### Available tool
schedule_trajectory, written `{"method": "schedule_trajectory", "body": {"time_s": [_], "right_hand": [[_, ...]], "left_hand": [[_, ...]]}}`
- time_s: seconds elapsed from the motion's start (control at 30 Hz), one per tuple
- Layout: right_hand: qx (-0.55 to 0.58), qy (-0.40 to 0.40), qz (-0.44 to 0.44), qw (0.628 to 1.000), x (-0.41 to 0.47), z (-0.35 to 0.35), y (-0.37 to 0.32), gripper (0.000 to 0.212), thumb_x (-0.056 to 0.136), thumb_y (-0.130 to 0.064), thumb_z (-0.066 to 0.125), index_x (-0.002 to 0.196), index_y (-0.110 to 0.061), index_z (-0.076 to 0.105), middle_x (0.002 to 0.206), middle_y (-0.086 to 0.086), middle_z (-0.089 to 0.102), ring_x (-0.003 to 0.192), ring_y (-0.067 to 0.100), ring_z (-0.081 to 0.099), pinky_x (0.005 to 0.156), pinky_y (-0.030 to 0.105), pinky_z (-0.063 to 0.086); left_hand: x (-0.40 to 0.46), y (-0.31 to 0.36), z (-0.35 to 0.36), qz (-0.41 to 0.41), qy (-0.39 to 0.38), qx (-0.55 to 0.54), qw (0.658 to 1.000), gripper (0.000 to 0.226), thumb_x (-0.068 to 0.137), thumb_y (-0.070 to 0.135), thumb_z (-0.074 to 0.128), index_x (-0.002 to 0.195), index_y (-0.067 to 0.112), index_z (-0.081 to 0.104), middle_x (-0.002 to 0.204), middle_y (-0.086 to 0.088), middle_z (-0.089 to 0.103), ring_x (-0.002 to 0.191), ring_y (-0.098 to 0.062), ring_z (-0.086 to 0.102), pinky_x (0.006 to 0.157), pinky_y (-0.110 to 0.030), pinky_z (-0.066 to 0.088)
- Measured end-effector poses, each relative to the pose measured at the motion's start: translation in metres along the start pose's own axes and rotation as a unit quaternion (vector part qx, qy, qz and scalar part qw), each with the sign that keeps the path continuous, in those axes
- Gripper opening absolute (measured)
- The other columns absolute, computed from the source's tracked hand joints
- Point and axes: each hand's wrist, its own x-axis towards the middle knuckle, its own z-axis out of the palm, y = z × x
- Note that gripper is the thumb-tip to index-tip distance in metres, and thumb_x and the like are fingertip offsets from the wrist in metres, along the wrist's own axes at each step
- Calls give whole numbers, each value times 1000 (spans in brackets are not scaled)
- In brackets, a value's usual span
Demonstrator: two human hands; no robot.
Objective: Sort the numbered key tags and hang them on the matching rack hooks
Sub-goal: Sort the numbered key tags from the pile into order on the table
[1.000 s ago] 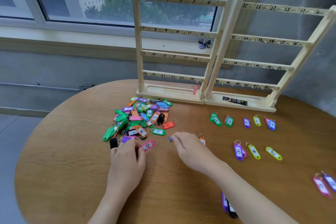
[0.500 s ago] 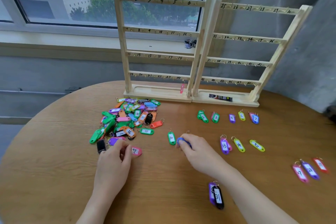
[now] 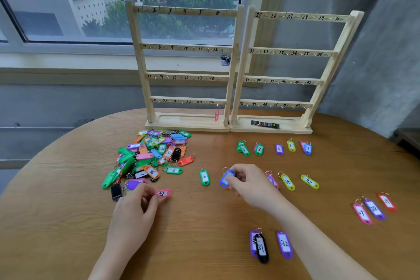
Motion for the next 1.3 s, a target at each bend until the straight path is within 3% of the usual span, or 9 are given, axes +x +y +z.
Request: {"method": "schedule_trajectory", "body": {"time_s": [0.17, 0.23, 0.37, 0.57, 0.7, 0.93, 1.1, 1.2, 1.3], "right_hand": [[-26, 8, 27, 999, -3, -39, 17, 31, 105, -24, 49, 77, -25, 60, 69, -8, 66, 59, 5, 58, 57, 20, 43], [-32, 15, 36, 999, -3, -61, 28, 32, 106, -24, 48, 75, -22, 60, 66, -11, 65, 58, 3, 58, 57, 19, 43], [-63, 53, 51, 995, -1, -104, 53, 34, 104, -22, 51, 74, -12, 63, 59, -10, 64, 53, -1, 54, 53, 15, 39], [-102, 114, 110, 982, 5, -163, 107, 37, 104, -21, 50, 74, -3, 61, 63, 2, 67, 46, 1, 52, 56, 28, 40], [-118, 110, 161, 974, 5, -200, 140, 39, 108, -25, 42, 78, -9, 62, 70, 4, 73, 62, 12, 65, 64, 33, 50], [-131, 128, 175, 968, 12, -265, 183, 27, 102, -16, 55, 81, -12, 71, 76, 4, 76, 67, 18, 74, 62, 31, 52], [-188, 97, 201, 956, 30, -298, 210, 32, 105, -17, 44, 77, -12, 59, 70, 6, 69, 62, 18, 70, 69, 32, 50], [-241, 45, 218, 945, 41, -307, 224, 31, 107, -22, 37, 84, -11, 54, 83, 15, 69, 71, 25, 70, 68, 33, 45], [-287, 13, 211, 934, 49, -309, 233, 30, 108, -31, 39, 89, -17, 57, 93, 10, 66, 77, 22, 63, 69, 34, 43]], "left_hand": [[-4, 18, 6, 19, -64, -88, 994, 18, 93, 18, 69, 80, 25, 60, 64, 5, 60, 59, -10, 52, 54, -20, 38], [-6, 35, 14, 34, -87, -123, 988, 17, 93, 19, 70, 79, 25, 61, 67, 6, 61, 57, -8, 48, 53, -19, 35], [-4, 70, 38, 70, -131, -168, 974, 13, 91, 24, 69, 86, 31, 59, 73, -9, 64, 56, -7, 42, 53, -22, 31], [3, 111, 71, 87, -185, -214, 955, 10, 94, 22, 68, 85, 23, 64, 65, 0, 56, 58, -5, 40, 54, -20, 30], [6, 136, 92, 95, -213, -231, 945, 11, 95, 19, 67, 85, 16, 66, 62, 6, 49, 59, -4, 40, 55, -19, 31], [4, 177, 130, 132, -262, -211, 932, 15, 97, 21, 64, 82, 23, 62, 59, 10, 55, 54, -5, 41, 52, -19, 32], [-2, 202, 150, 142, -294, -212, 921, 10, 94, 23, 68, 84, 26, 66, 71, 0, 63, 57, -7, 43, 55, -19, 34], [-6, 214, 158, 148, -318, -215, 911, 10, 94, 21, 68, 89, 29, 65, 77, 4, 68, 65, -8, 50, 61, -16, 39], [-7, 221, 165, 157, -326, -211, 908, 13, 94, 20, 68, 90, 31, 64, 77, 5, 65, 70, -14, 53, 64, -19, 40]]}}
